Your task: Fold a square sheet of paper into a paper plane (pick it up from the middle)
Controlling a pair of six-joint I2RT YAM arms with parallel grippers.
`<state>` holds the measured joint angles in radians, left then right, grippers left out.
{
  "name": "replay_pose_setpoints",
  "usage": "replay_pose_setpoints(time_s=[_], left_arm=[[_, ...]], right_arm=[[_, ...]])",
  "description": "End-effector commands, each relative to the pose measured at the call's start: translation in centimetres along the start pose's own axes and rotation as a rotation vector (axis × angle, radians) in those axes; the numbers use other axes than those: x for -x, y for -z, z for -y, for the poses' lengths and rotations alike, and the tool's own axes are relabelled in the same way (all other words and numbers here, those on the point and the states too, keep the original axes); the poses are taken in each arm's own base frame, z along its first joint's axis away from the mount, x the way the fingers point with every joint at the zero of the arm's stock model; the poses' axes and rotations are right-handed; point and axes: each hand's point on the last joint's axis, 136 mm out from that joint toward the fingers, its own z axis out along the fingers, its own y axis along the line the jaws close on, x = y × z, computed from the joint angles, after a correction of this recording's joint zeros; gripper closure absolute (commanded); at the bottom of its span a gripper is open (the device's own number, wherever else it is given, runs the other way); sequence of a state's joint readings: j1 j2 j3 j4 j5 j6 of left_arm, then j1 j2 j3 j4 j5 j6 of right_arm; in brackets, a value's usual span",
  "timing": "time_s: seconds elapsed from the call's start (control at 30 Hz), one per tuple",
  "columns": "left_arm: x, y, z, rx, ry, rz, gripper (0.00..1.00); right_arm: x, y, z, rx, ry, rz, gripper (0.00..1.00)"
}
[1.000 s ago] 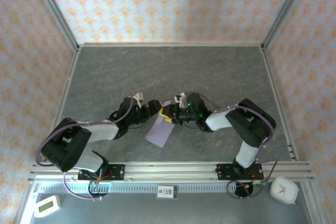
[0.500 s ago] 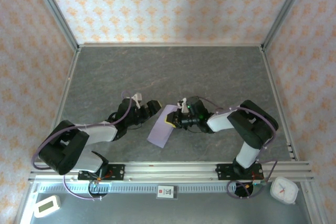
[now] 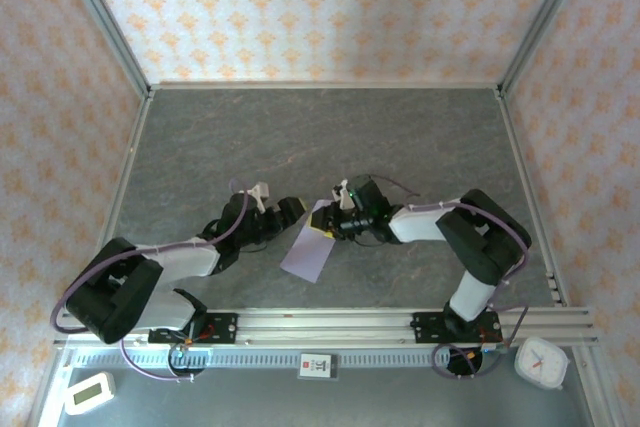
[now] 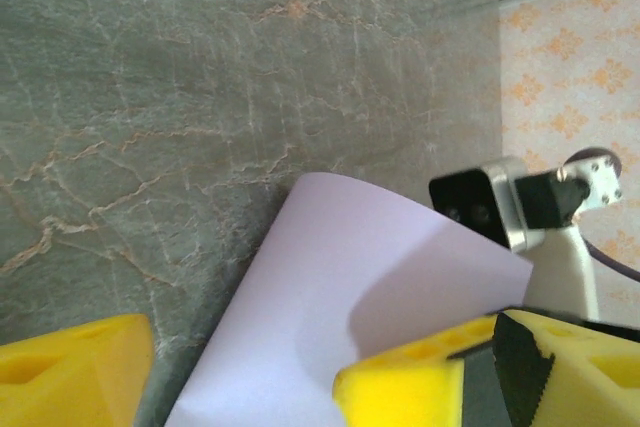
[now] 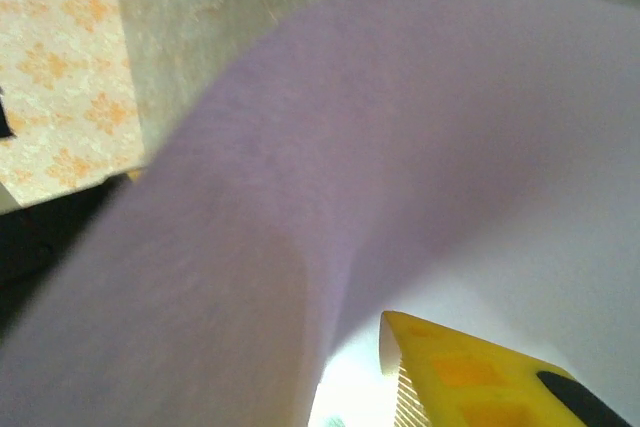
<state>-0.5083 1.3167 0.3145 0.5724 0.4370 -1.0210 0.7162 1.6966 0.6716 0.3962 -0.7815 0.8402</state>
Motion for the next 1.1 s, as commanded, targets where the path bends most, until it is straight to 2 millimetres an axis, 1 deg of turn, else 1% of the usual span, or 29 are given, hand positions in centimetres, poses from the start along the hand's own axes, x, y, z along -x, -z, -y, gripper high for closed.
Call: replay_pose_setpoints(time_s=[0.0, 0.1, 0.17, 0.23, 0.37, 0.43, 0.5, 0.53, 0.63, 0.7, 0.8, 0.9, 1.0, 1.07], left_arm=[[-0.5, 0.3, -0.4, 0.005, 0.002, 0.002, 0.10], [-0.5, 0.3, -0.4, -0.005, 0.014, 0.010, 0.10], [-0.5, 0.3, -0.2, -0.016, 0.017, 0.012, 0.10], [-0.6, 0.2, 0.1, -0.025, 0.018, 0.013, 0.10], [-0.8, -0.2, 0.7, -0.039, 0.017, 0.009, 0.10], [-0.9, -0.4, 1.1, -0.049, 0.014, 0.003, 0.10], [-1.1, -0.8, 1.4, -0.058, 0.012, -0.008, 0.10], [-1.2, -1.0, 1.6, -0.060, 0.007, -0.011, 0.10], [-1.1, -1.5, 1.8, -0.063, 0.005, -0.008, 0.10], [-0.9, -1.7, 1.8, -0.064, 0.011, 0.002, 0.10], [-0.7, -2.0, 2.1, -0.078, 0.021, 0.009, 0.10], [-0.7, -2.3, 2.2, -0.084, 0.028, 0.012, 0.10], [-0.7, -2.5, 2.2, -0.085, 0.027, 0.011, 0.10], [-0.8, -2.5, 2.2, -0.082, 0.029, 0.011, 0.10]], right_arm=[[-1.3, 0.8, 0.2, -0.011, -0.016, -0.011, 0.68], [-1.4, 1.0, 1.0, -0.043, -0.002, -0.004, 0.83], [-0.7, 0.9, 1.2, -0.068, 0.031, -0.003, 0.93], [0.5, 0.8, 1.0, -0.085, 0.067, -0.001, 0.96], [3.6, 1.0, 0.0, -0.101, 0.139, 0.011, 0.96], [4.6, 1.1, -0.3, -0.106, 0.164, 0.007, 0.95], [5.0, 0.9, -0.4, -0.112, 0.183, -0.006, 0.93], [5.1, 0.8, -0.3, -0.119, 0.187, -0.011, 0.91], [4.9, 0.6, 0.1, -0.125, 0.165, -0.021, 0.72], [4.7, 0.8, 0.0, -0.117, 0.150, -0.013, 0.67], [4.2, 1.2, -0.1, -0.092, 0.120, -0.002, 0.67], [3.6, 1.5, -0.1, -0.077, 0.095, 0.005, 0.69], [3.2, 1.7, 0.1, -0.061, 0.074, 0.016, 0.74], [3.1, 1.7, -0.2, -0.031, 0.066, 0.019, 0.81]])
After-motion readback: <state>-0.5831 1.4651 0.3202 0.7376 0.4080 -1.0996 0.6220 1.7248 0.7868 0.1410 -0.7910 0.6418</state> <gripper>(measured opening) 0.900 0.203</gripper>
